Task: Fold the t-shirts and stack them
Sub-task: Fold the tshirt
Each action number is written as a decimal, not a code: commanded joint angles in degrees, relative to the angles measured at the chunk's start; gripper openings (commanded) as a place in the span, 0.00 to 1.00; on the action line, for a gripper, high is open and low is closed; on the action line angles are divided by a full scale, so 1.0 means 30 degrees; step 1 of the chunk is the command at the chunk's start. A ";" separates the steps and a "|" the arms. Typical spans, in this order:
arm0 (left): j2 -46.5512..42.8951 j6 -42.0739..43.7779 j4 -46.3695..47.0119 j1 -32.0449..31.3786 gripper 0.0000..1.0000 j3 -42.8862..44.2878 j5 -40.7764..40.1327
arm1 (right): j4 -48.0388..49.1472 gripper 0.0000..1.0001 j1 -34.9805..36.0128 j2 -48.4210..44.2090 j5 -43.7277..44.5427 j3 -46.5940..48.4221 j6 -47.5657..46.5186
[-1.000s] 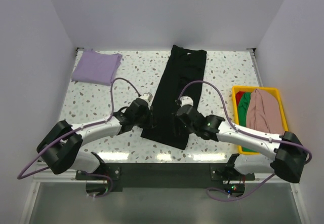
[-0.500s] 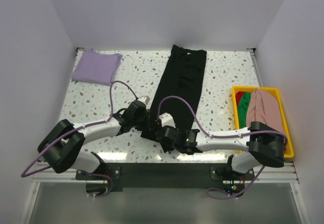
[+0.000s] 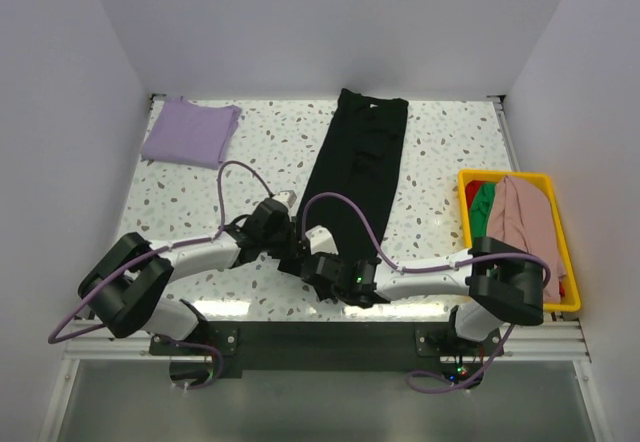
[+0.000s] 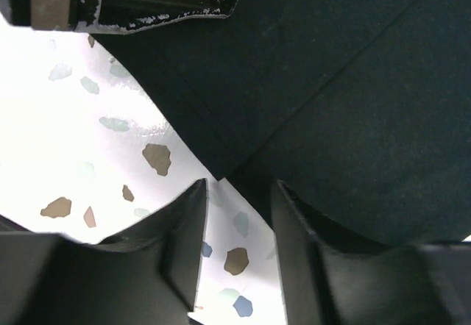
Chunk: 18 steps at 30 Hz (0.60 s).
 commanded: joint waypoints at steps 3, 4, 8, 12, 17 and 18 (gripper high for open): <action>0.0060 -0.0119 0.0866 0.0095 0.27 -0.0202 0.0158 | 0.0832 0.37 0.0077 -0.0013 0.1529 0.0722 0.0336; 0.0089 -0.0090 0.0866 0.0095 0.27 -0.0202 0.0157 | 0.0803 0.31 0.0077 -0.0101 0.1559 0.0635 0.0367; 0.0177 -0.0090 0.0954 0.0124 0.27 -0.0260 0.0216 | 0.0540 0.20 0.0077 -0.0541 0.1705 0.0429 0.0572; 0.0206 -0.0090 0.1071 0.0124 0.27 -0.0348 0.0245 | 0.0363 0.09 0.0077 -0.0746 0.1618 0.0225 0.0689; 0.0207 -0.0119 0.1188 0.0124 0.27 -0.0407 0.0333 | 0.0685 0.28 0.0077 -0.0981 0.1237 0.0107 0.0543; 0.0207 -0.0119 0.1188 0.0124 0.27 -0.0407 0.0333 | 0.0772 0.33 0.0077 -0.0923 0.1179 0.0107 0.0456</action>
